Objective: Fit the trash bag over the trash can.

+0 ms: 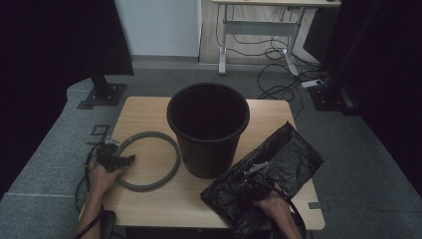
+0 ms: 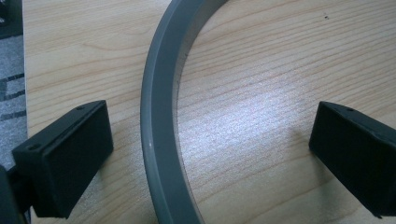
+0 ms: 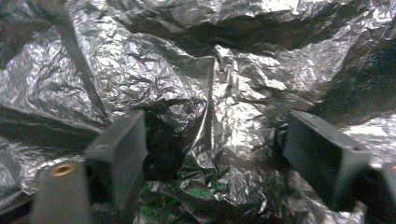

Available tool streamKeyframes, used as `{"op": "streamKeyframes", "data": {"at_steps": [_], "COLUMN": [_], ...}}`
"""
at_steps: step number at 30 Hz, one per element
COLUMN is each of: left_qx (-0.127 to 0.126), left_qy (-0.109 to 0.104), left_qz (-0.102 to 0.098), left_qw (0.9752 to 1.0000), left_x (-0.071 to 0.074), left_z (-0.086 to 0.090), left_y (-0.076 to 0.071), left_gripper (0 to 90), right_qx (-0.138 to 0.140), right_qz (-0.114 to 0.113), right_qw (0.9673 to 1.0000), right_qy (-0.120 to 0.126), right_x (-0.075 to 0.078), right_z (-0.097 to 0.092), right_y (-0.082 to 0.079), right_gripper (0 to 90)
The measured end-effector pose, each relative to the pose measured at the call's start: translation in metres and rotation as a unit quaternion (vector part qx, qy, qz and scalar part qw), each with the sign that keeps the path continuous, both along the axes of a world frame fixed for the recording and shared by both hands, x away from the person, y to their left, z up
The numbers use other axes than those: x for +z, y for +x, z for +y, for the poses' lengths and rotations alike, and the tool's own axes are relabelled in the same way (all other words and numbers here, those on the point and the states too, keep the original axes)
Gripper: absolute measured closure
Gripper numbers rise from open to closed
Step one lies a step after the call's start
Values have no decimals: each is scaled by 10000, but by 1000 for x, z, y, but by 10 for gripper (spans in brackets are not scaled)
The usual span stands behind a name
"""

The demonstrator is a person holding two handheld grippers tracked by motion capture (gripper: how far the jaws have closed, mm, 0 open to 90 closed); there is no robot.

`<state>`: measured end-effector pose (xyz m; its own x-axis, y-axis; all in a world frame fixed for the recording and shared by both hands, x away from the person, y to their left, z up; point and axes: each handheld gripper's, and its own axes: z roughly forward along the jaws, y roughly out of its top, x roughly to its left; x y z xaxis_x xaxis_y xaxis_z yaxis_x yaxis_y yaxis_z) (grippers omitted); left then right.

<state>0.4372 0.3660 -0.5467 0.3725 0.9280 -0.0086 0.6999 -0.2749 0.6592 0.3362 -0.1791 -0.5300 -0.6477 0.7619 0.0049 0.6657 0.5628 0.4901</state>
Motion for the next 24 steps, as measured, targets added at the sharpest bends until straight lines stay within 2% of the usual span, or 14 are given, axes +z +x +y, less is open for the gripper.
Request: {"op": "streamKeyframes", "data": {"at_steps": [2,4,9,10,19,24], "left_qx": [0,0,-1,0,0,-2], "left_qy": [-1,-3,-2,-3,-3,0], "left_qz": [-1,0,-1,-1,0,0], "left_qw": [10000,10000,10000,10000,10000,10000], "left_x": [0,0,0,0,0,0], "left_z": [0,0,0,0,0,0], "left_y": [0,0,0,0,0,0], "left_gripper": [0,0,0,0,0,0], "right_qx": [-54,-86,-64,1,122,136], "right_qz": [18,32,53,68,177,102], "right_qw": [10000,10000,10000,10000,9997,9998], "right_qy": [-11,-19,7,23,116,61], "right_x": [2,4,7,7,8,19], "right_z": [-2,-5,-13,-14,-17,-19], "right_y": [1,1,5,5,10,13], "right_gripper": [295,418,831,878,884,884]}}
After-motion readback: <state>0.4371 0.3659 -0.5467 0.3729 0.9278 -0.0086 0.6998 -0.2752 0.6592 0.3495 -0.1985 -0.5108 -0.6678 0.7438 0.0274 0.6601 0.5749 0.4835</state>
